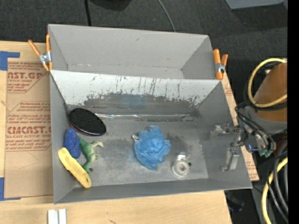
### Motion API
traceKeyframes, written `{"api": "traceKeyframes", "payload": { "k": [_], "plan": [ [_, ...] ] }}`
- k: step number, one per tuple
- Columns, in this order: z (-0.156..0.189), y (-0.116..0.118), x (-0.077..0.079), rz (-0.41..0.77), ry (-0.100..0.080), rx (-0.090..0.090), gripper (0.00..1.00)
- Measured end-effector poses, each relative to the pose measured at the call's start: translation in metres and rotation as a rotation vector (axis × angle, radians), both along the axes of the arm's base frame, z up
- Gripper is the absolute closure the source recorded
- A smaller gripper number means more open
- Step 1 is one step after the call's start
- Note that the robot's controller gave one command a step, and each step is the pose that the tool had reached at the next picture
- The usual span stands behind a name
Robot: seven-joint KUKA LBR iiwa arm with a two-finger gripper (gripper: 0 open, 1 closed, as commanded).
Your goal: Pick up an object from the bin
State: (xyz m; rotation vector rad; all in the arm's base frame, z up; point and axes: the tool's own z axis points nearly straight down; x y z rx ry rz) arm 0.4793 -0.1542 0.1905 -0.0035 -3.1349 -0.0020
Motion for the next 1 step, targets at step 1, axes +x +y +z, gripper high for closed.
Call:
{"api": "traceKeyframes", "payload": {
  "k": [1],
  "plan": [
    [0.0042, 0.0007, 0.0020, 0.002, -0.008, -0.002, 0.00]
  ]
}}
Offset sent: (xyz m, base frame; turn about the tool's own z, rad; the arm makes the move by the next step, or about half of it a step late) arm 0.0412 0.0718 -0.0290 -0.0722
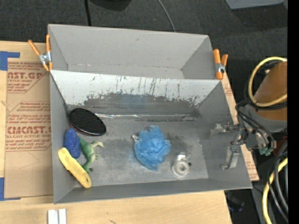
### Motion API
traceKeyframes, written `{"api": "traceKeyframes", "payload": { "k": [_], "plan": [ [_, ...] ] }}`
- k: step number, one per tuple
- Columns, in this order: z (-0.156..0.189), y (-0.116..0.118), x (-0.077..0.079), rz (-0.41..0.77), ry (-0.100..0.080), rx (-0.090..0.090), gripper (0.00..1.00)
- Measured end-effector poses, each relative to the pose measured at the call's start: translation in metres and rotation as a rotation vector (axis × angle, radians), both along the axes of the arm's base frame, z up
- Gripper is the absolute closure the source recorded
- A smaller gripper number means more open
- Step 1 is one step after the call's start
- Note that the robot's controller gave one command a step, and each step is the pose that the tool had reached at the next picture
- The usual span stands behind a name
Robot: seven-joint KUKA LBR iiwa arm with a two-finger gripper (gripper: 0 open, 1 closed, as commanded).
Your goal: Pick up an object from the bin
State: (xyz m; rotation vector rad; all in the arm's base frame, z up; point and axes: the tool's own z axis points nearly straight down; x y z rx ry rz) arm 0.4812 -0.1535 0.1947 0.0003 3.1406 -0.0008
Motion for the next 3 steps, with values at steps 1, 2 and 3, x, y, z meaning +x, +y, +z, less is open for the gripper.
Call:
{"api": "traceKeyframes", "payload": {
  "k": [1, 2, 3],
  "plan": [
    [-0.026, 0.055, 0.032, 0.051, 0.002, 0.000, 0.00],
    [-0.033, 0.086, 0.038, 0.137, 0.001, 0.002, 0.00],
    [-0.045, 0.091, 0.059, 0.074, -0.001, 0.001, 0.00]
  ]
}}
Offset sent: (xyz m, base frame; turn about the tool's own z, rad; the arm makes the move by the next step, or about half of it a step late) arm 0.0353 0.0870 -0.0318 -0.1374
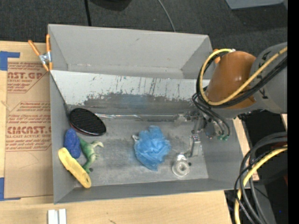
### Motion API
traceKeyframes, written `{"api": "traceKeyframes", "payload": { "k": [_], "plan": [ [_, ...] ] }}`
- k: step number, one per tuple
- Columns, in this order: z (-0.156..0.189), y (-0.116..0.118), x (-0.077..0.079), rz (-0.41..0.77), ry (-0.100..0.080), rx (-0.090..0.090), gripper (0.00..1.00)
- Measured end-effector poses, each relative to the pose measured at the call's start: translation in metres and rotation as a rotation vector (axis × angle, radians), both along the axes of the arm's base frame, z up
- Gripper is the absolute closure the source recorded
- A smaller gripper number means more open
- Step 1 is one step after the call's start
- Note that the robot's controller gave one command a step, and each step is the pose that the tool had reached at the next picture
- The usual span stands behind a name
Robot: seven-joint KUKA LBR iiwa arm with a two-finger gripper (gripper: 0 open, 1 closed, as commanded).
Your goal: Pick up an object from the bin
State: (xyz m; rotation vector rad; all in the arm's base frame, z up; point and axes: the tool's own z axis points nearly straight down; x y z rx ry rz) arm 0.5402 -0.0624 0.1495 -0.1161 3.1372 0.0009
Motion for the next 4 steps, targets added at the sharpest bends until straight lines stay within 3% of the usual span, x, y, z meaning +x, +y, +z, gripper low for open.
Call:
{"api": "traceKeyframes", "payload": {
  "k": [1, 2, 3, 4],
  "plan": [
    [-0.028, 0.045, -0.003, -0.107, -0.001, 0.000, 0.00],
    [-0.053, 0.076, -0.013, -0.079, -0.001, 0.003, 0.00],
    [-0.069, 0.087, -0.005, 0.060, 0.000, -0.001, 0.00],
    [-0.079, 0.114, -0.007, -0.008, -0.002, 0.003, 1.00]
  ]
}}
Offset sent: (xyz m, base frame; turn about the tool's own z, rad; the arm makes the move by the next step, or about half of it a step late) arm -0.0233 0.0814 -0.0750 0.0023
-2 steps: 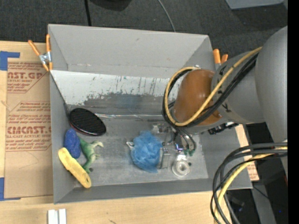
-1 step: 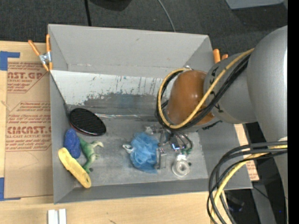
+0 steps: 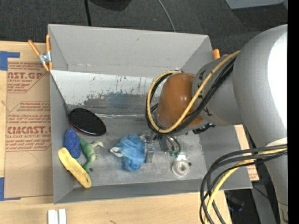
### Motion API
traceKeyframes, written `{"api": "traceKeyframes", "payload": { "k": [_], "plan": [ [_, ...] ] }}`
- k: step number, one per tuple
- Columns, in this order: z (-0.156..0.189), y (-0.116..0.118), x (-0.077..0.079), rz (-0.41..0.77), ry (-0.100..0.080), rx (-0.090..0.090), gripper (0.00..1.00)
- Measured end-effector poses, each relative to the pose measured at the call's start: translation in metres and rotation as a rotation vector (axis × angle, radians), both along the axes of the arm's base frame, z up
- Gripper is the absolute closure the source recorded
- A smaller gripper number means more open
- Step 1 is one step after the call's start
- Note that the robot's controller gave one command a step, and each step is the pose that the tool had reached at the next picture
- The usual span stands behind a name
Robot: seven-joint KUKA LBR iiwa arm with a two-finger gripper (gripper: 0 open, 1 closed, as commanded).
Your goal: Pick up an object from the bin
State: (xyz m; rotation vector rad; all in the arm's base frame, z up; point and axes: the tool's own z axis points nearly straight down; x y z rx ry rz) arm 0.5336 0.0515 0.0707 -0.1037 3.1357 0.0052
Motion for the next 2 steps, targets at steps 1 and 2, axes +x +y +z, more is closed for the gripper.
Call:
{"api": "traceKeyframes", "payload": {
  "k": [1, 2],
  "plan": [
    [0.000, 0.000, 0.000, 0.000, 0.000, 0.000, 1.00],
    [0.164, 0.005, -0.001, 0.005, -0.009, 0.002, 1.00]
  ]
}}
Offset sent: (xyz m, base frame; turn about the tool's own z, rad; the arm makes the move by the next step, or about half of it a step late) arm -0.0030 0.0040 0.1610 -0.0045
